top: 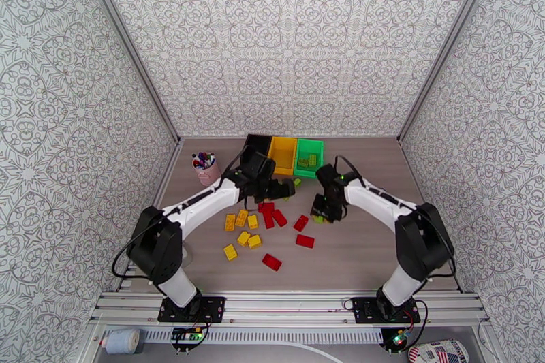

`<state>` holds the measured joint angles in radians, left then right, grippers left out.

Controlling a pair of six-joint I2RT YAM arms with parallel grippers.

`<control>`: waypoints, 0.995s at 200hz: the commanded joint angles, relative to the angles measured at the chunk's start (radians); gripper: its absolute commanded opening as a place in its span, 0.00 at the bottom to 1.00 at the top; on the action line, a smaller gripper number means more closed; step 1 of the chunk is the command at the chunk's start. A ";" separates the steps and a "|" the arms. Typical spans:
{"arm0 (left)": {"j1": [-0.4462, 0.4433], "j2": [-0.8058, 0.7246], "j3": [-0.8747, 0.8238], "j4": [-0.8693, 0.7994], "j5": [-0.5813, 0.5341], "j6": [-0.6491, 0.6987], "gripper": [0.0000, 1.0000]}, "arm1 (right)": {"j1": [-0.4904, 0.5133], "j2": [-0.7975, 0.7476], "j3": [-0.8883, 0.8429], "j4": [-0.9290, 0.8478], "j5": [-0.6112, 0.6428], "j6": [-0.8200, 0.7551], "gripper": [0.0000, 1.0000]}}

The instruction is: Sort the legos into containers by color

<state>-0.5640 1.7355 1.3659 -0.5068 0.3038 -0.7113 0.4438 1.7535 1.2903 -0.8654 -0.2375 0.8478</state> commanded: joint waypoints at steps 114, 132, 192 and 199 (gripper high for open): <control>0.111 0.295 0.447 0.065 0.188 -0.151 0.99 | -0.224 0.544 0.917 0.024 -0.245 0.154 0.55; 0.116 0.262 0.408 0.046 0.153 -0.136 0.99 | -0.224 0.572 0.985 -0.017 -0.243 0.148 0.59; 0.133 0.147 0.323 -0.096 0.012 -0.011 0.99 | -0.214 0.475 0.853 -0.035 -0.203 0.033 0.55; 0.133 0.136 0.318 -0.129 -0.015 0.011 0.99 | -0.208 0.458 0.826 -0.042 -0.191 0.017 0.55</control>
<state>-0.4404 1.9484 1.7012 -0.5152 0.3862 -0.8017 0.2222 2.2929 2.1860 -0.8536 -0.4568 0.9340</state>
